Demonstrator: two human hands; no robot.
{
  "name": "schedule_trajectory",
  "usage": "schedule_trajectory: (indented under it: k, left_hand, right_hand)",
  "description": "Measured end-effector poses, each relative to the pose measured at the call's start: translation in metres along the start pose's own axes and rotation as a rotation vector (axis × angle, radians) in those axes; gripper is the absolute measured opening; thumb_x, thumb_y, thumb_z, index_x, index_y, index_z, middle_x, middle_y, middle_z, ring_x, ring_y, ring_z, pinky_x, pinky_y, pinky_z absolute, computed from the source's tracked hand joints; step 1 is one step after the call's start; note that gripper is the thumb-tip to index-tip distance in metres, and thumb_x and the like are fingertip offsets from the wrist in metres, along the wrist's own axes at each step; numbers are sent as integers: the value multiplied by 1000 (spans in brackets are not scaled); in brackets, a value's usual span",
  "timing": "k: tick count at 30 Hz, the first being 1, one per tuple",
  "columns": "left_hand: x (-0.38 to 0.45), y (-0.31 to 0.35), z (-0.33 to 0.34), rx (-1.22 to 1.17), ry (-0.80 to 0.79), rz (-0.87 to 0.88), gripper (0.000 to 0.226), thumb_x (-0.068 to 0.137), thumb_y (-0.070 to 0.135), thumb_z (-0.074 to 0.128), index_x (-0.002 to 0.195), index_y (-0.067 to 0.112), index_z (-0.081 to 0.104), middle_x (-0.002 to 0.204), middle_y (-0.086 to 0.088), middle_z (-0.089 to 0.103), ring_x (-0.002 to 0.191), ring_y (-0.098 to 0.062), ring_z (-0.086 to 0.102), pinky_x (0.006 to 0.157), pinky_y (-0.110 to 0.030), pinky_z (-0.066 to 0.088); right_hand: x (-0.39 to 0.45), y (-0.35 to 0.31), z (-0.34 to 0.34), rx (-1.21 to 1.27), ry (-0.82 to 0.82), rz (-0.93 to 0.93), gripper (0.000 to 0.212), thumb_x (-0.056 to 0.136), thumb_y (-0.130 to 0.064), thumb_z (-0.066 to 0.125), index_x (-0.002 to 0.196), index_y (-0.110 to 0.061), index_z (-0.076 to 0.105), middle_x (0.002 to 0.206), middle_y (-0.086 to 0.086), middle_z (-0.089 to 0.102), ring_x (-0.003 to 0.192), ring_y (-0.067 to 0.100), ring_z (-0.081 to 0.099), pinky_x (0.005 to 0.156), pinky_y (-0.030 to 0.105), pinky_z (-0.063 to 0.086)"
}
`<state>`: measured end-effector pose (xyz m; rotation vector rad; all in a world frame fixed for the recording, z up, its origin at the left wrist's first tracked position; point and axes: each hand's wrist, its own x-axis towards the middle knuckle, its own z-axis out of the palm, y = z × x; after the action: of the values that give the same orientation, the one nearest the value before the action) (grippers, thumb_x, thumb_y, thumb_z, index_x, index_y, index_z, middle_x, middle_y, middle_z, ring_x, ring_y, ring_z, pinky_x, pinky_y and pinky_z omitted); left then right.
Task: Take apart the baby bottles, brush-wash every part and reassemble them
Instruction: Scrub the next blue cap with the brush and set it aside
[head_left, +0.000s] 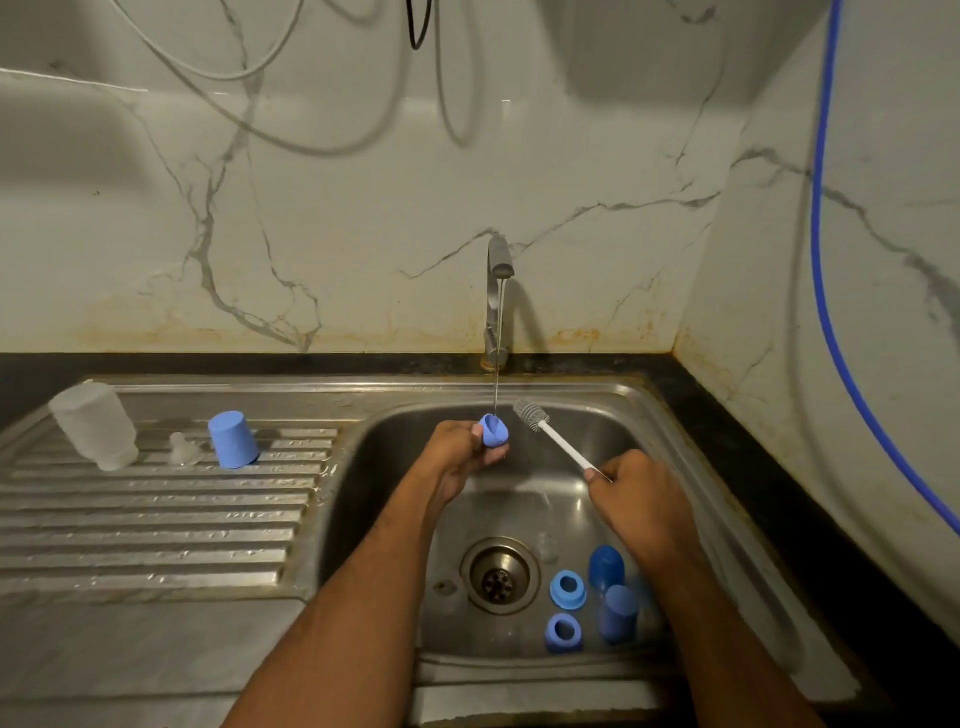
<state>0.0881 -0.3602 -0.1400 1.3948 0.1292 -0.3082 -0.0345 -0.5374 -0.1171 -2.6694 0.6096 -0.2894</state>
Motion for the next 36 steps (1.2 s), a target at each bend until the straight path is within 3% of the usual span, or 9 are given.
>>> schedule_trajectory:
  k: [3, 6, 12, 14, 21, 25, 30, 36]
  left_hand:
    - [-1, 2, -1, -81, -29, -83, 20, 99, -9, 44, 89, -5, 61, 89, -19, 62, 80, -28, 63, 72, -28, 60]
    - [1, -1, -3, -78, -26, -106, 21, 99, -6, 46, 85, 0, 60, 88, -19, 63, 78, -25, 63, 71, -28, 58]
    - [7, 0, -14, -58, 58, -42, 27, 100, -9, 44, 118, -4, 63, 110, -22, 65, 100, -31, 66, 85, -35, 60]
    - [5, 1, -17, -47, 46, -32, 27, 101, -7, 44, 118, -1, 64, 109, -20, 66, 102, -29, 67, 88, -37, 60]
    - [10, 9, -21, -20, 48, 28, 22, 104, 9, 50, 112, -3, 67, 107, -24, 69, 91, -27, 70, 75, -33, 61]
    - [16, 10, -24, 29, 102, 90, 21, 102, 6, 51, 110, -2, 69, 106, -23, 70, 89, -25, 69, 81, -34, 60]
    - [17, 9, -23, 108, 163, 194, 22, 100, 5, 54, 116, 2, 70, 109, -13, 69, 98, -22, 68, 81, -28, 59]
    - [19, 5, -25, 137, 203, 202, 23, 99, 4, 55, 117, 0, 69, 112, -11, 69, 99, -22, 68, 91, -36, 59]
  right_hand:
    - [0, -1, -2, 1, -6, -14, 32, 101, -41, 56, 78, -22, 67, 67, -1, 64, 61, 10, 61, 60, 23, 50]
    - [-1, 0, -4, 17, -21, -29, 31, 100, -42, 57, 79, -21, 67, 67, -2, 63, 62, 10, 60, 55, 23, 42]
    - [-8, 3, -6, -27, -70, -115, 39, 99, -52, 55, 77, -22, 68, 67, -4, 62, 61, 6, 58, 55, 20, 39]
    - [-8, 1, -5, -52, -91, -142, 39, 101, -50, 55, 77, -22, 68, 67, -5, 63, 61, 6, 58, 54, 19, 37]
    - [-4, -12, 2, -71, -4, -236, 38, 102, -51, 52, 79, -23, 65, 67, -4, 61, 61, 9, 61, 65, 30, 57]
    - [-6, -20, 2, -125, 15, -260, 30, 105, -46, 45, 94, -27, 65, 73, -7, 58, 66, 7, 59, 69, 29, 56]
    - [-8, -23, 3, -129, -1, -283, 23, 104, -41, 49, 93, -24, 60, 75, -6, 56, 68, 7, 57, 67, 26, 52]
    - [-7, -18, 3, -47, -85, -318, 30, 103, -43, 52, 79, -25, 55, 69, -5, 55, 63, 8, 55, 61, 25, 47]
